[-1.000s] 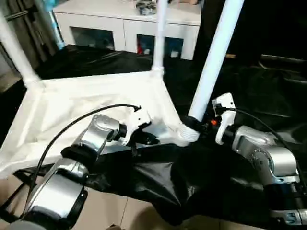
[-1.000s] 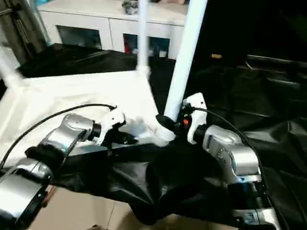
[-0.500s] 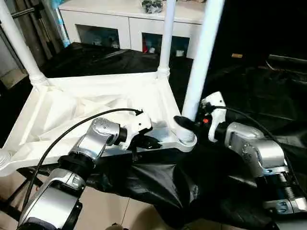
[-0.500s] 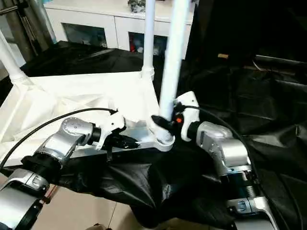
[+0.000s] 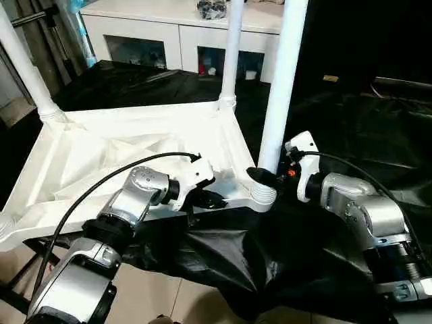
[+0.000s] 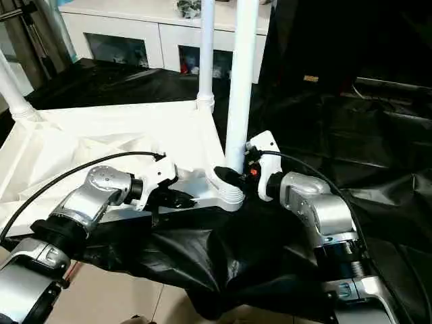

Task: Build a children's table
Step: Insert table leg to table base

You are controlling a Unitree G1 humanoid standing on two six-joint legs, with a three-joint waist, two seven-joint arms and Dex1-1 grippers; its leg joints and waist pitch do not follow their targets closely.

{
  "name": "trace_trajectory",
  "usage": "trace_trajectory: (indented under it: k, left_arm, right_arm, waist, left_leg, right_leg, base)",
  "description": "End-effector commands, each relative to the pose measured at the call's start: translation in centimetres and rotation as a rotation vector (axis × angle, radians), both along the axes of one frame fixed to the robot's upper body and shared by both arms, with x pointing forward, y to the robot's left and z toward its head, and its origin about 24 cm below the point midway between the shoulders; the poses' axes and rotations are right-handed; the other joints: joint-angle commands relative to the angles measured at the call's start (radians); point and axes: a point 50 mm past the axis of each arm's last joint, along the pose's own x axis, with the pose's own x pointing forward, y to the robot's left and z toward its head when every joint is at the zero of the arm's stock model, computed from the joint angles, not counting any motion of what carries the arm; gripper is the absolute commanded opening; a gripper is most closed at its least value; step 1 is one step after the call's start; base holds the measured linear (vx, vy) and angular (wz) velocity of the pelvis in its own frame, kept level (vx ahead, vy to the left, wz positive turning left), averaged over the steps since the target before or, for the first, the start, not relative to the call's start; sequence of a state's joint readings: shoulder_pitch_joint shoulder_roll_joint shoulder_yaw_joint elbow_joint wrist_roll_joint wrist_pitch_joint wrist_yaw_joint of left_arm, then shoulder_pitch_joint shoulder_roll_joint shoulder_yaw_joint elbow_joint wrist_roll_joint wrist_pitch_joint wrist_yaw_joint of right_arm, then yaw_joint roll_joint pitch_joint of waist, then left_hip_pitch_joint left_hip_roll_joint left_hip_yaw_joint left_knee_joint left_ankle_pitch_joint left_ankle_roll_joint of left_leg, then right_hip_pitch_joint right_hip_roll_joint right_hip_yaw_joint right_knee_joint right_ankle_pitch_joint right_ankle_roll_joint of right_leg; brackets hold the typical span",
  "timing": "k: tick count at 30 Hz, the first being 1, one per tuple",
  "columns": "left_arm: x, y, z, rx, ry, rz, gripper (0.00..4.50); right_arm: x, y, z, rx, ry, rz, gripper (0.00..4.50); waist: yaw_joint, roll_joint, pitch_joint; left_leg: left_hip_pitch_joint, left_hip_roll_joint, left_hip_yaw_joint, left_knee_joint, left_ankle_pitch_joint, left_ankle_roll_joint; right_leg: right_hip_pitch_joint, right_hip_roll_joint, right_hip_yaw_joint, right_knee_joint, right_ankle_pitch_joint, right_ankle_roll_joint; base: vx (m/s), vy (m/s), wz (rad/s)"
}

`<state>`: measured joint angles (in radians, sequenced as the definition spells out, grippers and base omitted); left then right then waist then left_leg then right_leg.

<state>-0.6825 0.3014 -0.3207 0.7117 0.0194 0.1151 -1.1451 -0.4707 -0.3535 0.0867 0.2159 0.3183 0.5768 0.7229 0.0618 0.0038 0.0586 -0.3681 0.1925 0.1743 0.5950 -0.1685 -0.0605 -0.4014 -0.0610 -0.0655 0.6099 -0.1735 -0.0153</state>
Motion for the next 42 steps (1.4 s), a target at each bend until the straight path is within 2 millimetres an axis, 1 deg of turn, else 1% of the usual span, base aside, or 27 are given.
trace_trajectory:
  k: [1, 5, 10, 14, 15, 16, 19, 20, 21, 22, 23, 24, 25, 26, 27, 28, 29, 30, 31, 32, 33, 34, 35, 37, 39, 41, 42]
  left_arm:
    - [-0.1, -0.1, 0.0, -0.015, 0.001, 0.014, 0.0]
    - [-0.1, -0.1, 0.0, -0.014, -0.001, 0.014, 0.0]
    - [-0.2, -0.1, -0.1, -0.017, -0.001, 0.018, 0.0]
    - [-0.1, -0.2, 0.0, -0.023, -0.001, 0.026, 0.0]
    - [-0.1, -0.2, 0.0, -0.023, -0.002, 0.028, 0.0]
    - [-0.1, -0.2, 0.0, -0.023, -0.003, 0.028, 0.0]
    - [0.0, -0.3, 0.0, -0.023, -0.004, 0.031, 0.0]
    - [0.0, -0.3, 0.1, -0.023, -0.005, 0.032, 0.0]
    - [0.0, -0.4, 0.1, -0.023, -0.006, 0.033, 0.0]
    - [0.0, -0.4, 0.1, -0.024, -0.007, 0.033, 0.0]
    - [0.0, -0.4, 0.1, -0.024, -0.008, 0.033, 0.0]
    - [0.1, -0.4, 0.1, -0.023, -0.009, 0.034, 0.0]
    - [0.1, -0.4, 0.1, -0.022, -0.011, 0.036, 0.0]
    - [0.1, -0.4, 0.1, -0.021, -0.012, 0.036, 0.0]
    - [0.1, -0.4, 0.2, -0.021, -0.013, 0.037, 0.0]
    - [0.2, -0.4, 0.2, -0.02, -0.018, 0.039, 0.0]
    - [0.3, -0.4, 0.2, -0.019, -0.02, 0.041, 0.0]
    - [0.3, -0.4, 0.3, -0.019, -0.021, 0.042, 0.0]
    - [0.4, -0.5, 0.3, -0.018, -0.024, 0.045, 0.0]
    - [0.4, -0.5, 0.3, -0.017, -0.026, 0.047, 0.0]
    - [0.4, -0.5, 0.3, -0.015, -0.027, 0.048, 0.0]
    - [0.5, -0.5, 0.3, -0.013, -0.03, 0.051, 0.0]
    - [0.5, -0.5, 0.3, -0.013, -0.03, 0.051, 0.0]
    - [0.5, -0.5, 0.3, -0.013, -0.031, 0.052, 0.0]
    - [0.5, -0.5, 0.3, -0.012, -0.031, 0.053, 0.0]
    - [0.5, -0.5, 0.2, -0.011, -0.032, 0.054, 0.0]
    - [0.5, -0.5, 0.2, -0.01, -0.032, 0.054, 0.0]
  right_arm:
    - [0.2, 0.0, -0.3, -0.007, -0.001, -0.013, 1.91]
    - [0.4, 0.1, -0.5, 0.0, -0.004, -0.027, 1.91]
    - [0.5, -0.2, -0.8, 0.076, 0.015, -0.079, 1.91]
    - [0.1, -0.5, -1.6, 0.185, 0.059, -0.124, 1.91]
    - [-0.2, -0.6, -2.1, 0.237, 0.082, -0.146, 1.91]
    - [-0.4, -0.7, -2.3, 0.253, 0.091, -0.153, 1.91]
    - [-0.7, -0.7, -3.0, 0.266, 0.105, -0.172, 1.91]
    - [-1.0, -0.7, -3.6, 0.27, 0.118, -0.182, 1.91]
    - [-1.3, -0.8, -4.2, 0.273, 0.129, -0.194, 1.91]
    - [-1.7, -0.8, -4.8, 0.278, 0.141, -0.207, 1.91]
    - [-1.7, -0.8, -5.0, 0.279, 0.142, -0.209, 1.91]
    - [-1.9, -0.8, -5.2, 0.28, 0.144, -0.214, 1.91]
    - [-2.2, -0.8, -5.7, 0.278, 0.144, -0.225, 1.91]
    - [-2.3, -0.8, -5.8, 0.277, 0.143, -0.227, 1.91]
    - [-2.5, -0.8, -6.0, 0.277, 0.143, -0.229, 1.91]
    - [-2.9, -0.9, -6.6, 0.269, 0.139, -0.249, 1.91]
    - [-3.1, -0.9, -6.9, 0.265, 0.141, -0.255, 1.91]
    - [-3.1, -0.9, -7.0, 0.263, 0.141, -0.256, 1.91]
    - [-3.6, -1.0, -7.9, 0.241, 0.145, -0.277, 1.91]
    - [-3.8, -1.1, -8.3, 0.234, 0.144, -0.283, 1.91]
    - [-4.0, -1.1, -8.5, 0.232, 0.143, -0.291, 1.91]
    - [-4.1, -1.1, -8.7, 0.222, 0.127, -0.301, 1.91]
    - [-4.1, -1.1, -8.7, 0.222, 0.127, -0.301, 1.91]
    - [-4.3, -1.0, -8.6, 0.197, 0.1, -0.303, 1.91]
    - [-4.3, -1.0, -8.6, 0.152, 0.067, -0.297, 1.91]
    - [-4.3, -0.8, -8.6, 0.11, 0.04, -0.287, 1.91]
    - [-4.3, -0.6, -8.5, 0.105, 0.03, -0.278, 1.9]
  waist:
    - [0.003, -0.009, -0.066]
    - [0.003, -0.009, -0.067]
    - [0.0, -0.008, -0.066]
    - [0.001, -0.008, -0.067]
    - [0.001, -0.008, -0.067]
    - [0.002, -0.001, -0.067]
    - [0.002, -0.003, -0.068]
    - [0.003, 0.011, -0.067]
    - [0.002, 0.014, -0.066]
    - [0.001, 0.007, -0.066]
    - [0.002, 0.014, -0.067]
    - [0.001, 0.012, -0.067]
    - [0.0, 0.013, -0.066]
    - [0.001, 0.018, -0.066]
    - [0.0, 0.015, -0.066]
    - [0.0, 0.014, -0.067]
    - [0.0, 0.019, -0.066]
    - [0.0, 0.018, -0.066]
    - [-0.001, 0.016, -0.065]
    - [-0.003, 0.021, -0.063]
    - [-0.003, 0.021, -0.063]
    - [-0.004, 0.024, -0.062]
    - [-0.006, 0.023, -0.061]
    - [-0.007, 0.024, -0.062]
    - [-0.009, 0.028, -0.062]
    - [-0.013, 0.028, -0.06]
    - [-0.014, 0.026, -0.059]
  left_leg:
    - [0.011, 0.03, -0.009, -0.067, -0.238, 0.009]
    - [0.01, 0.031, -0.01, -0.067, -0.235, 0.008]
    - [0.01, 0.03, -0.01, -0.068, -0.244, 0.01]
    - [0.011, 0.032, -0.011, -0.069, -0.247, 0.009]
    - [0.011, 0.031, -0.01, -0.069, -0.242, 0.011]
    - [0.011, 0.032, -0.01, -0.069, -0.244, 0.012]
    - [0.01, 0.032, -0.011, -0.07, -0.24, 0.011]
    - [0.012, 0.032, -0.012, -0.071, -0.252, 0.006]
    - [0.013, 0.032, -0.012, -0.071, -0.264, 0.003]
    - [0.015, 0.032, -0.012, -0.071, -0.282, 0.0]
    - [0.014, 0.032, -0.014, -0.073, -0.281, -0.002]
    - [0.014, 0.032, -0.013, -0.074, -0.284, -0.001]
    - [0.014, 0.032, -0.014, -0.074, -0.29, -0.001]
    - [0.015, 0.032, -0.015, -0.075, -0.299, -0.004]
    - [0.015, 0.032, -0.014, -0.075, -0.302, -0.003]
    - [0.015, 0.032, -0.015, -0.076, -0.303, -0.004]
    - [0.016, 0.032, -0.014, -0.075, -0.31, -0.004]
    - [0.016, 0.032, -0.015, -0.076, -0.314, -0.004]
    - [0.016, 0.032, -0.015, -0.077, -0.318, -0.004]
    - [0.015, 0.032, -0.015, -0.078, -0.334, -0.004]
    - [0.018, 0.032, -0.016, -0.078, -0.343, -0.005]
    - [0.019, 0.031, -0.018, -0.08, -0.356, -0.004]
    - [0.021, 0.033, -0.019, -0.081, -0.369, -0.003]
    - [0.022, 0.034, -0.021, -0.083, -0.377, -0.003]
    - [0.021, 0.034, -0.022, -0.086, -0.379, -0.003]
    - [0.024, 0.033, -0.022, -0.088, -0.402, -0.008]
    - [0.026, 0.032, -0.022, -0.087, -0.411, -0.006]
  right_leg:
    - [0.047, -0.078, 0.047, -0.092, -0.347, -0.168]
    - [0.048, -0.08, 0.047, -0.091, -0.348, -0.166]
    - [0.048, -0.08, 0.047, -0.093, -0.359, -0.167]
    - [0.048, -0.08, 0.047, -0.093, -0.362, -0.166]
    - [0.048, -0.08, 0.047, -0.093, -0.355, -0.166]
    - [0.047, -0.08, 0.048, -0.094, -0.339, -0.17]
    - [0.049, -0.079, 0.046, -0.09, -0.322, -0.181]
    - [0.047, -0.08, 0.046, -0.091, -0.337, -0.181]
    - [0.045, -0.08, 0.046, -0.095, -0.343, -0.179]
    - [0.045, -0.081, 0.046, -0.098, -0.354, -0.177]
    - [0.047, -0.081, 0.046, -0.096, -0.35, -0.178]
    - [0.046, -0.079, 0.046, -0.098, -0.349, -0.177]
    - [0.047, -0.079, 0.045, -0.098, -0.348, -0.179]
    - [0.046, -0.08, 0.045, -0.098, -0.354, -0.18]
    - [0.046, -0.079, 0.045, -0.1, -0.357, -0.178]
    - [0.047, -0.079, 0.045, -0.099, -0.36, -0.177]
    - [0.045, -0.079, 0.045, -0.101, -0.365, -0.176]
    - [0.045, -0.08, 0.045, -0.102, -0.367, -0.176]
    - [0.045, -0.08, 0.044, -0.103, -0.374, -0.175]
    - [0.043, -0.08, 0.044, -0.107, -0.392, -0.171]
    - [0.043, -0.08, 0.043, -0.108, -0.402, -0.169]
    - [0.043, -0.08, 0.042, -0.11, -0.424, -0.165]
    - [0.041, -0.08, 0.041, -0.113, -0.439, -0.16]
    - [0.041, -0.08, 0.04, -0.113, -0.448, -0.156]
    - [0.043, -0.081, 0.04, -0.114, -0.448, -0.155]
    - [0.04, -0.081, 0.04, -0.118, -0.468, -0.148]
    - [0.038, -0.083, 0.04, -0.122, -0.491, -0.143]
  base:
    - [0.0, 0.0, 0.0]
    - [0.0, 0.0, 0.0]
    - [0.0, 0.0, 0.0]
    - [0.0, 0.0, 0.0]
    - [0.0, 0.0, 0.0]
    - [0.0, 0.0, 0.0]
    - [0.0, 0.0, 0.0]
    - [0.0, 0.0, 0.0]
    - [0.0, 0.0, 0.0]
    - [0.0, 0.0, 0.0]
    - [0.0, 0.0, 0.0]
    - [0.0, 0.0, 0.0]
    - [0.0, 0.0, 0.0]
    - [0.0, 0.0, 0.0]
    - [0.0, 0.0, 0.0]
    - [0.0, 0.0, 0.0]
    - [0.0, 0.0, 0.0]
    - [0.0, 0.0, 0.0]
    - [0.0, 0.0, 0.0]
    - [0.0, 0.0, 0.0]
    - [0.0, 0.0, 0.0]
    - [0.0, 0.0, 0.0]
    - [0.0, 0.0, 0.0]
    - [0.0, 0.0, 0.0]
    - [0.0, 0.0, 0.0]
    - [0.0, 0.0, 0.0]
    - [0.0, 0.0, 0.0]
